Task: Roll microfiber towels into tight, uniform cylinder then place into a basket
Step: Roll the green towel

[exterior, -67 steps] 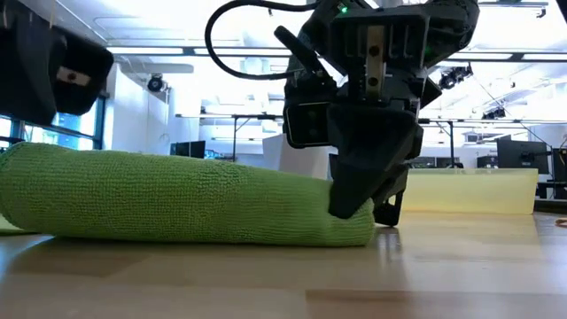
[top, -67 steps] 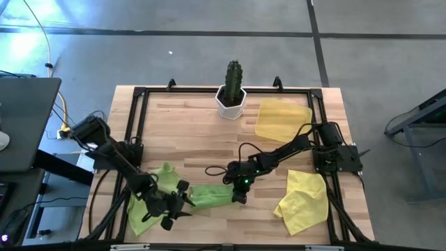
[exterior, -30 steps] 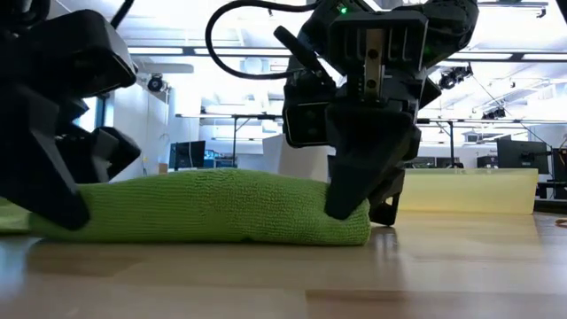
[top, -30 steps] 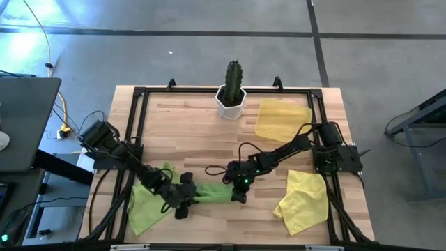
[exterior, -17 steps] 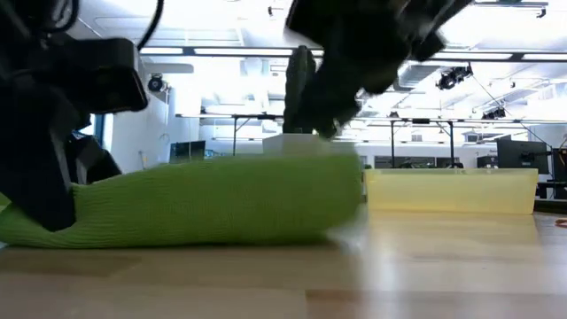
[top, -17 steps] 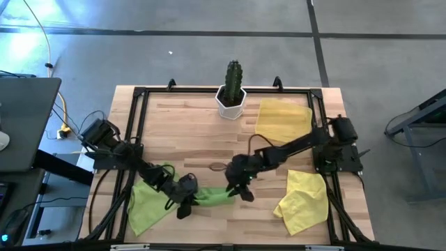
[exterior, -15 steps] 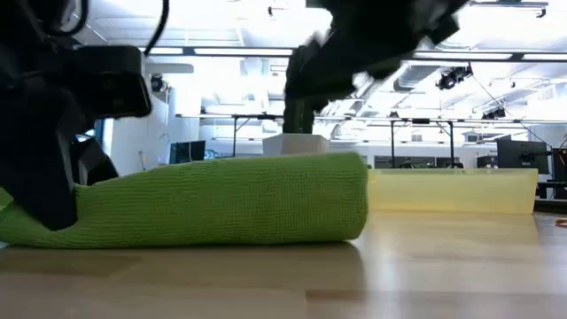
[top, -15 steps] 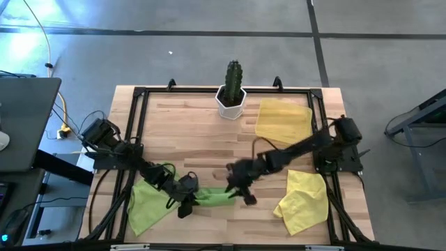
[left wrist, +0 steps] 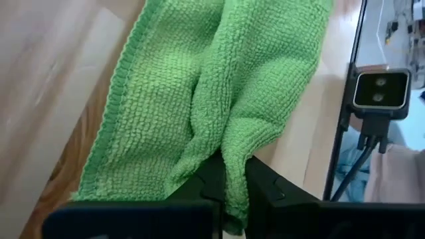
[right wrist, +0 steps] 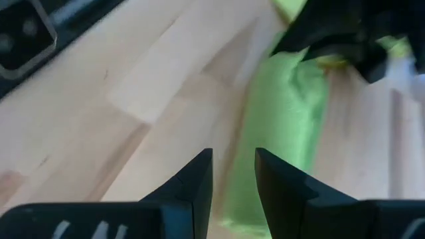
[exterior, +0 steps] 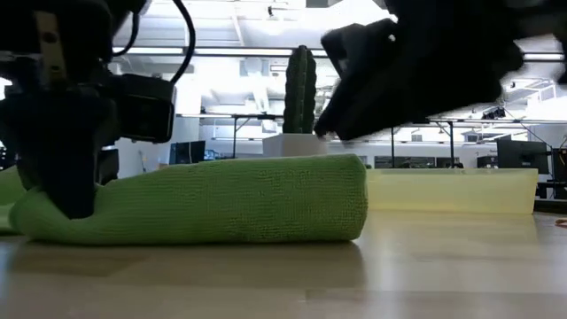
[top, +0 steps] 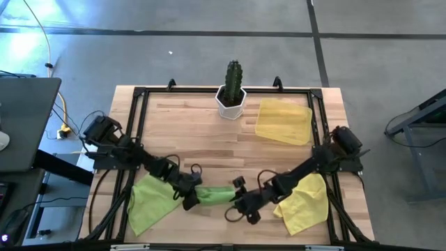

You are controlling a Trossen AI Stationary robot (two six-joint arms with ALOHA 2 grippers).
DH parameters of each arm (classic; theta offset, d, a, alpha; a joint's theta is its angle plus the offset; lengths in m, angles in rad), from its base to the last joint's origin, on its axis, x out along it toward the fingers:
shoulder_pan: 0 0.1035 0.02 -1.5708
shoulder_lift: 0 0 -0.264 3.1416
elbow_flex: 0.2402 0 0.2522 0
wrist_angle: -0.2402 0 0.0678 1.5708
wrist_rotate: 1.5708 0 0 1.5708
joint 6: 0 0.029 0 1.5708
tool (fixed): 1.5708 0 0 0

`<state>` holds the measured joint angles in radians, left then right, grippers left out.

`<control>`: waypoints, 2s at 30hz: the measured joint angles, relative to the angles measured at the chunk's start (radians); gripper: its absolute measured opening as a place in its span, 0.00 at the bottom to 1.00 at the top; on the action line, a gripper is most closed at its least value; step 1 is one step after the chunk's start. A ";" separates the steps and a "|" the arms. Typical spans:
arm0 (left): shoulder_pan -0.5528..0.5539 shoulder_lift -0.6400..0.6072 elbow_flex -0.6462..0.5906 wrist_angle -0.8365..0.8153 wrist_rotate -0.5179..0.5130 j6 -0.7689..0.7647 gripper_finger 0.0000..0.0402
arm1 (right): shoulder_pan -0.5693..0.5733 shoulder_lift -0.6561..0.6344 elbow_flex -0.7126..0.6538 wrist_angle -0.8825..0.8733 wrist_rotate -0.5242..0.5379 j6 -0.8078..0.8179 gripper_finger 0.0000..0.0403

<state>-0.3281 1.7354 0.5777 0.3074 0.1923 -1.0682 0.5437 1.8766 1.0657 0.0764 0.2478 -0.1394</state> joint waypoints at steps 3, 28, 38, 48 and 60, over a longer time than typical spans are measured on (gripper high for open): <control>0.009 0.000 0.000 0.003 0.014 -0.021 0.03 | 0.011 0.037 0.000 0.005 0.013 0.000 0.26; 0.015 0.000 0.001 0.006 -0.002 -0.079 0.05 | 0.013 0.054 0.000 -0.090 0.165 -0.071 0.57; 0.036 0.000 0.004 -0.001 0.006 -0.103 0.04 | 0.029 0.031 0.000 -0.071 0.223 -0.128 0.58; 0.061 0.000 0.004 0.007 0.018 -0.113 0.05 | -0.021 0.068 0.000 -0.059 0.210 -0.049 0.58; 0.056 0.001 0.004 0.012 0.009 -0.111 0.05 | -0.073 0.130 0.003 -0.045 0.154 0.024 0.56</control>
<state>-0.2722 1.7359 0.5816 0.3198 0.2009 -1.1790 0.4703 2.0068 1.0683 0.0311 0.4016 -0.1152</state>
